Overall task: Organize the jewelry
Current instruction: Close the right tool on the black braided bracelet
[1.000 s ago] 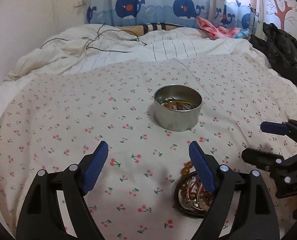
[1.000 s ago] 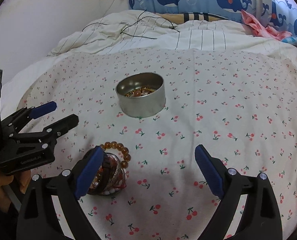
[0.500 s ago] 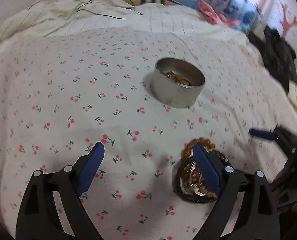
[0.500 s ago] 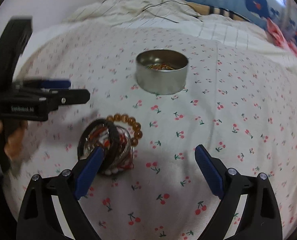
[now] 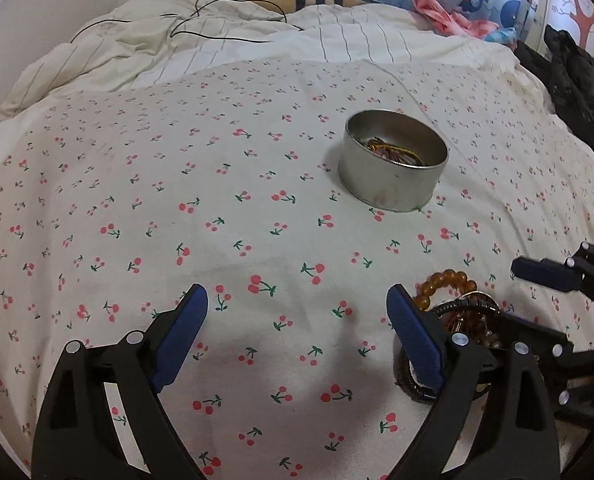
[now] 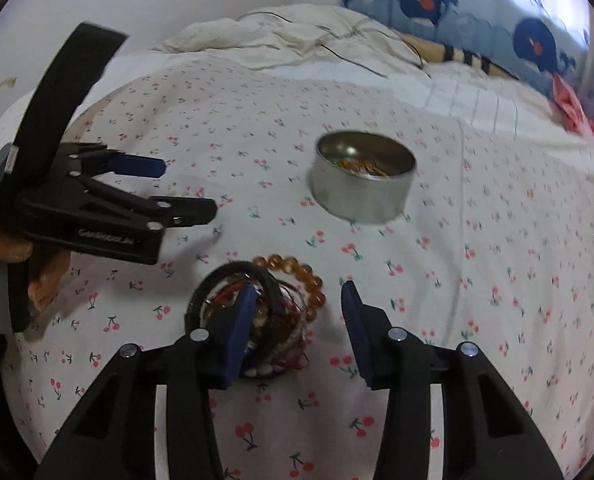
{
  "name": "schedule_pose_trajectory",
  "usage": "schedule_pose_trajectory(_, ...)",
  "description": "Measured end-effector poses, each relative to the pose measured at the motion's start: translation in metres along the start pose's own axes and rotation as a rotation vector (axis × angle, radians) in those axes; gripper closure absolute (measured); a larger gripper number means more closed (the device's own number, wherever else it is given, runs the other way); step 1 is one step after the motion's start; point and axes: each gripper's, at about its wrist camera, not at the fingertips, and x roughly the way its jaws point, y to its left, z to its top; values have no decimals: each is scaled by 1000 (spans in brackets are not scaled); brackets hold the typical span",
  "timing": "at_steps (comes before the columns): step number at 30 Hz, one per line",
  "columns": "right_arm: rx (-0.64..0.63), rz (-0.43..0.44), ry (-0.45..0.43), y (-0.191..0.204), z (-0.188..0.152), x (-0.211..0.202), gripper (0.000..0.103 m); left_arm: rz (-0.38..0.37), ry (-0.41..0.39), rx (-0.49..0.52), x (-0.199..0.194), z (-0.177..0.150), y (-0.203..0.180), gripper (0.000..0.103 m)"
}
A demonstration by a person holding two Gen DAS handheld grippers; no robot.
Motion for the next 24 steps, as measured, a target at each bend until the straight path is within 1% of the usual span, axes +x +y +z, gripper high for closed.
schedule_pose_trajectory(2,-18,5,15,4,0,5,82,-1,-2,-9,0,1,2,15)
schedule_pose_trajectory(4,-31,14,38,7,-2,11,88,-3,-4,-12,-2,1,2,15)
schedule_pose_trajectory(7,-34,8,65,8,-4,20,88,-6,-9,-11,-3,1,1,14)
schedule_pose_trajectory(11,-11,13,42,5,-3,15,90,-6,-10,-10,-4,1,2,14)
schedule_pose_trajectory(12,-2,32,32,4,-2,11,90,-5,-11,-12,-4,1,2,13)
schedule_pose_trajectory(14,46,99,10,-3,0,4,91,-4,-14,-17,-4,1,3,13)
schedule_pose_trajectory(17,106,134,-28,-18,4,-8,91,-6,-13,-27,-5,2,7,13)
schedule_pose_trajectory(19,160,113,-48,-36,5,-16,91,-19,-4,-30,-4,2,8,13)
schedule_pose_trajectory(21,214,50,-49,-57,5,-21,91,-58,13,-25,-2,1,7,13)
schedule_pose_trajectory(22,245,21,-40,-68,3,-22,91,-102,36,0,0,-1,1,13)
schedule_pose_trajectory(24,295,-53,-19,-86,-1,-23,91,-148,49,64,1,-4,-12,13)
